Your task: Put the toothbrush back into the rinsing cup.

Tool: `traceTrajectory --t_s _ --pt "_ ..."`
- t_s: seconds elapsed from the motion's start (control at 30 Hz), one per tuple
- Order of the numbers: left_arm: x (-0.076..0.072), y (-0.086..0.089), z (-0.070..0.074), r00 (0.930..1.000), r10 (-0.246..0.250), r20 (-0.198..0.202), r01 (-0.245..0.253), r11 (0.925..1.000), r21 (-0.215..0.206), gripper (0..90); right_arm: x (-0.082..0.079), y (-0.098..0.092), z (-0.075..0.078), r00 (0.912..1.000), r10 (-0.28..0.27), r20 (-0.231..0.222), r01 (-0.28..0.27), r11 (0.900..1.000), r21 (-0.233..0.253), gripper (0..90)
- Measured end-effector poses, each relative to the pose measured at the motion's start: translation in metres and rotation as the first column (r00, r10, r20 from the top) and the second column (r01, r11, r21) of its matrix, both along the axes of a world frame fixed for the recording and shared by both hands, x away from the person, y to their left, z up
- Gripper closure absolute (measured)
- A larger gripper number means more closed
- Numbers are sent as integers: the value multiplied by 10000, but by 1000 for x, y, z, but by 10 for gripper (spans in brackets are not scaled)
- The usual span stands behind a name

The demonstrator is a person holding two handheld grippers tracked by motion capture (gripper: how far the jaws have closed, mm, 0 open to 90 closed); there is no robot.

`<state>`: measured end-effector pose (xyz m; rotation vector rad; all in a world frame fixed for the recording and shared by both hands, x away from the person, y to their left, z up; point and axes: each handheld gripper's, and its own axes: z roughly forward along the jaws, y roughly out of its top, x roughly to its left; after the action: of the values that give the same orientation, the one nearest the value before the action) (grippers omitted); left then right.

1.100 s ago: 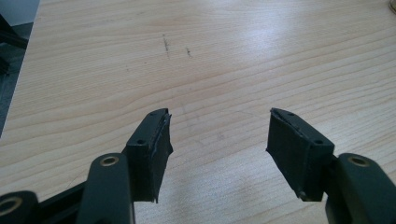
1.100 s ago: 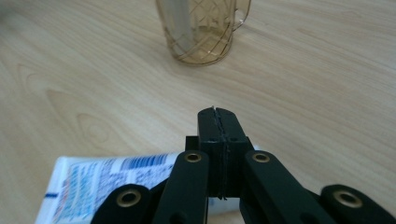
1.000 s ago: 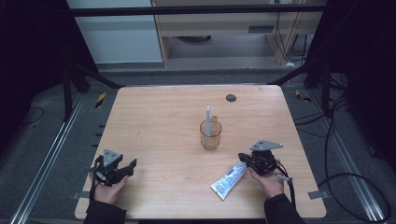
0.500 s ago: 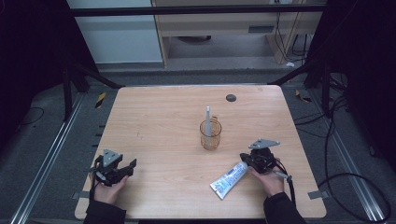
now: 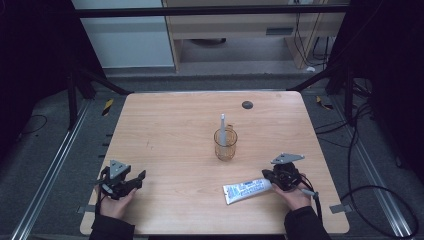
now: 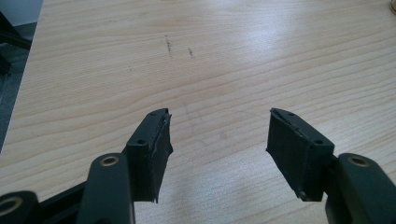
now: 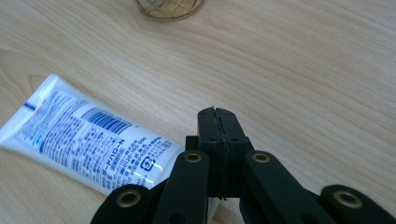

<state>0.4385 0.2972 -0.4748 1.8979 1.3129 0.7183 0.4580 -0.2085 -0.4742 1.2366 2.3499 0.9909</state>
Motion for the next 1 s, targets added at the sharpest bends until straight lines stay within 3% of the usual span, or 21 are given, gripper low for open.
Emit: traceTrajectory --t_s 0.5,1.0 --pt "-1 1 1 10000 21 -24 -21 10000 -5 386 -23 -7 0 9982 390 -463 -405 9986 -328 900" --pt "-1 1 0 9999 32 -99 -32 10000 20 383 -47 -4 -1 9956 740 -578 -760 9966 -331 900"
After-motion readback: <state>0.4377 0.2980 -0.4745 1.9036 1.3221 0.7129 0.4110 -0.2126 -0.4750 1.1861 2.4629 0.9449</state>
